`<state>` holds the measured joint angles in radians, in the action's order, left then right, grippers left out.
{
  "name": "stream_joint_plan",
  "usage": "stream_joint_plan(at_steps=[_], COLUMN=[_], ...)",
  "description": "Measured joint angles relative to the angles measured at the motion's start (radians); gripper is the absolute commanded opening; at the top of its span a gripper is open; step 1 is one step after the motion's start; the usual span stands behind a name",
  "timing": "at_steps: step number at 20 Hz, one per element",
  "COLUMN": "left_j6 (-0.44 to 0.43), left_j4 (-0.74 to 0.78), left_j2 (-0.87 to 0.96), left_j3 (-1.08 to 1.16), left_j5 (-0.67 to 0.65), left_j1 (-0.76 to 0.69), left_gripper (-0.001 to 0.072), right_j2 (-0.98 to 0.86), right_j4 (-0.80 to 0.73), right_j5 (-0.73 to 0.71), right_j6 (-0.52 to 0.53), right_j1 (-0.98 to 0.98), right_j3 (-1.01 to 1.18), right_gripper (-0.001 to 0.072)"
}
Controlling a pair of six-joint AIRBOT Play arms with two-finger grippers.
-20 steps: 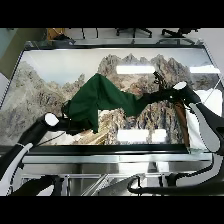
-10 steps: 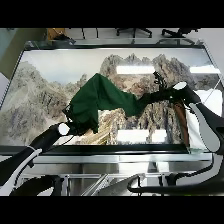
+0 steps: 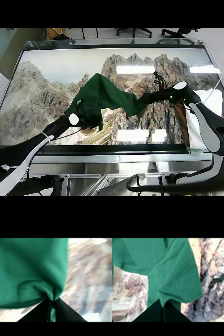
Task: Fold the shirts.
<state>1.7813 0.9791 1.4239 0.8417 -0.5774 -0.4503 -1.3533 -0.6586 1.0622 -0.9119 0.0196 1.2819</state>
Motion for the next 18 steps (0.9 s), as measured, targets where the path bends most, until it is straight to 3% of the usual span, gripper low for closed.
stream_joint_plan(at_steps=[5, 10, 14, 18], left_j6=[-0.121, -0.202, -0.234, -0.276], left_j4=[0.001, -0.002, -0.009, -0.011], left_j2=[-0.064, -0.312, -0.527, -0.676], left_j3=[0.162, 0.413, 0.618, 0.767], left_j5=[-0.19, -0.411, -0.489, -0.513], left_j1=[0.122, 0.368, 0.573, 0.747], left_gripper=[0.0017, 0.0017, 0.0017, 0.0017], right_j2=[0.061, 0.258, 0.487, 0.707], right_j4=[0.03, 0.243, 0.466, 0.548], right_j5=[0.031, 0.076, 0.08, -0.006], right_j6=[0.0, 0.051, 0.151, 0.251], right_j1=[0.055, 0.218, 0.335, 0.393], right_j3=[0.027, 0.129, 0.211, 0.257], right_gripper=[0.0016, 0.0016, 0.0016, 0.0015])
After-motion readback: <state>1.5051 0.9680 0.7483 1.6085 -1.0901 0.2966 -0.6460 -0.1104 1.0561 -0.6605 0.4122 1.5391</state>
